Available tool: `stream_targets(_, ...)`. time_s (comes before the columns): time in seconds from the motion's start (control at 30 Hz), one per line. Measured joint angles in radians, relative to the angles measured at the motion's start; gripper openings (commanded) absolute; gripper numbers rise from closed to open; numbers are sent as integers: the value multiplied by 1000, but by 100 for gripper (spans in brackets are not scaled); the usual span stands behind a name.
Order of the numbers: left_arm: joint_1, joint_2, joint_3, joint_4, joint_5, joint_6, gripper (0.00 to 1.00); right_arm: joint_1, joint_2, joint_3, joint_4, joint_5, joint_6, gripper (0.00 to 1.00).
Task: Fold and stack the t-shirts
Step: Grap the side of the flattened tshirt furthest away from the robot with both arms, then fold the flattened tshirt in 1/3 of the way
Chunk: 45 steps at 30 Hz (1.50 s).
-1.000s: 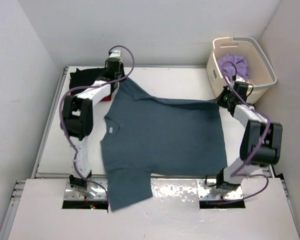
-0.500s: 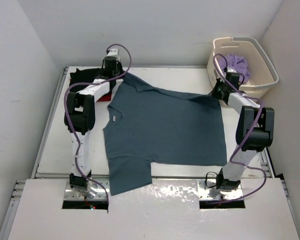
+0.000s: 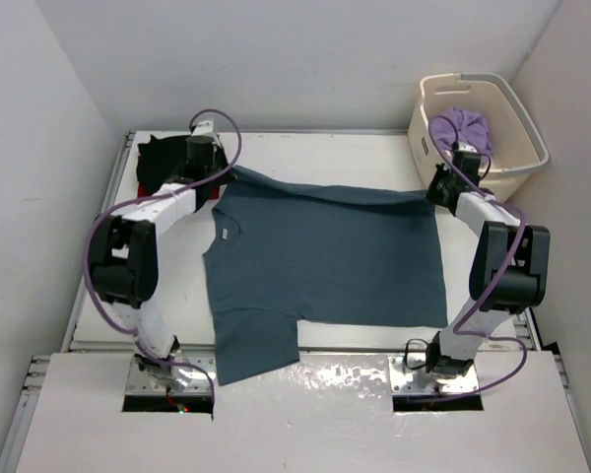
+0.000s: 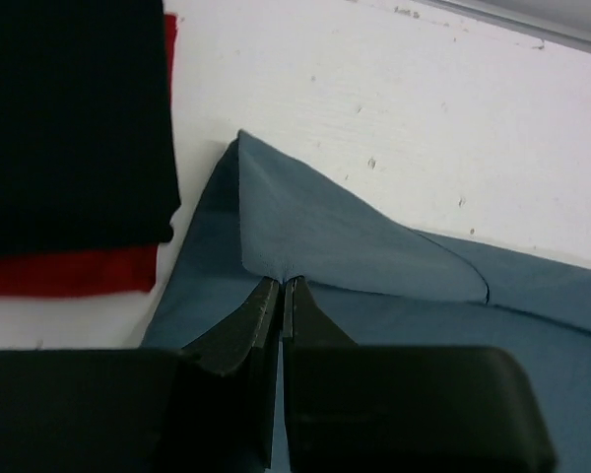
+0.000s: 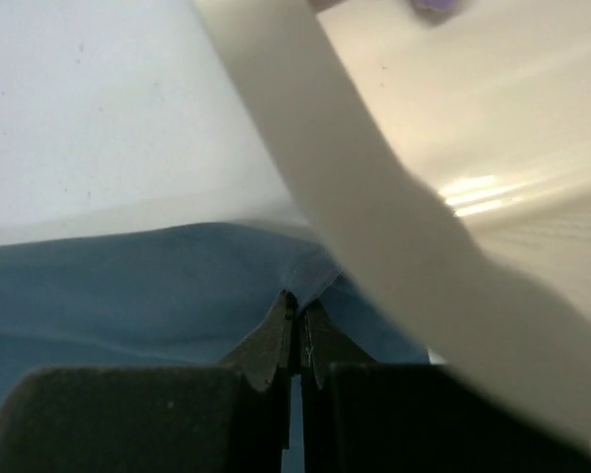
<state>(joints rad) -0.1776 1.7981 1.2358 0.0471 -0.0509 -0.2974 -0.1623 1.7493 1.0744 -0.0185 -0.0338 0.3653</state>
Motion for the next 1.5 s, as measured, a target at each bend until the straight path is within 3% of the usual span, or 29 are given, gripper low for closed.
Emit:
stream_targets(0.43,-2,-383,-295,-230,-33,-140,0,0,-89,-1,-136,66,-21,0)
stream_targets(0.6,-49,-557,-397,-310,-39,-208,0,0,-113,-3,-191,89,-34,0)
stream_targets(0.83,-146,-619,-561,-399,-40,-303,0,0,-153,-75,-241,128,-48,4)
stream_targets(0.87,-153,-615,-579,-423,-40,-314,5,0,-153,-84,-254,138,-48,5)
stream_targets(0.9,-156,-608,-591,-449,-41,-323,18,0,-153,-96,-261,146,-47,20)
stream_targets(0.93,-157,-600,-595,-472,-42,-337,49,0,-153,-108,-268,157,-41,34)
stream_targets(1.0,-158,-586,-596,-515,-45,-354,79,0,-153,-130,-282,175,-37,64)
stream_targets(1.03,-158,-583,-596,-534,-45,-357,91,0,-153,-138,-290,185,-33,67)
stream_targets(1.07,-159,-583,-596,-553,-42,-363,92,0,-153,-142,-300,194,-36,70)
stream_targets(1.1,-159,-583,-594,-572,-42,-368,93,0,-154,-145,-306,198,-39,82)
stream_targets(1.13,-161,-583,-588,-599,-44,-368,100,0,-158,-147,-309,203,-37,83)
stream_targets(1.23,-167,-582,-526,-661,-54,-360,100,0,-203,-157,-312,204,-42,86)
stream_targets(1.27,-168,-581,-498,-659,-55,-357,100,0,-226,-162,-310,199,-44,97)
stream_targets(1.4,-168,-542,-404,-542,-50,-342,100,22,-318,-179,-287,171,-52,99)
stream_targets(1.5,-168,-416,-322,-411,-38,-330,100,70,-319,-179,-248,136,-53,99)
